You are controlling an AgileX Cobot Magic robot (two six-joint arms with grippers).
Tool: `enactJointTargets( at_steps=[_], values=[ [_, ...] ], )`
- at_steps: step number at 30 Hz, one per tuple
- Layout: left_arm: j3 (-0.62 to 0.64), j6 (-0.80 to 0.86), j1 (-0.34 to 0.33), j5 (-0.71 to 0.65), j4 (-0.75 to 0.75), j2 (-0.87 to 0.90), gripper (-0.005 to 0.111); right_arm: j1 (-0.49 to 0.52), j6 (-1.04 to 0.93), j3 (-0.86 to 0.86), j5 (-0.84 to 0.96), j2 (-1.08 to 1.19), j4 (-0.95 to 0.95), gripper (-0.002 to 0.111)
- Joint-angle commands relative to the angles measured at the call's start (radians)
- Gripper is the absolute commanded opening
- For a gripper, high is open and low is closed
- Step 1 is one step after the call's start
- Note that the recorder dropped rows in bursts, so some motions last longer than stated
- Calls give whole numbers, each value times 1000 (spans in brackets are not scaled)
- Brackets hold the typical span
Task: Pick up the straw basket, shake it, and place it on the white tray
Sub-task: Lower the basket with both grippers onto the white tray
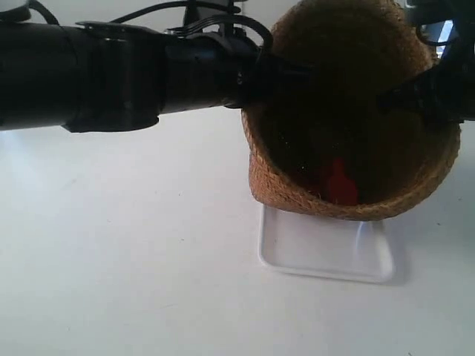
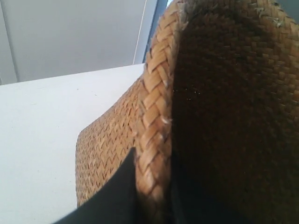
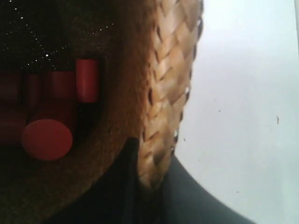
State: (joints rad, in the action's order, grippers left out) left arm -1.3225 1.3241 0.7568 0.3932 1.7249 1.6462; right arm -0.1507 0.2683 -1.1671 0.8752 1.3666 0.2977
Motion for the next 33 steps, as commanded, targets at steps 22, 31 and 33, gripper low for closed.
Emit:
enactJointTargets(
  at_steps=[22,31,33],
  values=[
    [31,18,11,-19,19,6,0,2,-63,-9,-41,19,12,54],
    [29,91,11,-52,-141,6,0,2,-63,-9,-106,19,12,55],
    [29,112,11,-54,-150,6,0,2,-63,-9,-114,19,12,55]
  ],
)
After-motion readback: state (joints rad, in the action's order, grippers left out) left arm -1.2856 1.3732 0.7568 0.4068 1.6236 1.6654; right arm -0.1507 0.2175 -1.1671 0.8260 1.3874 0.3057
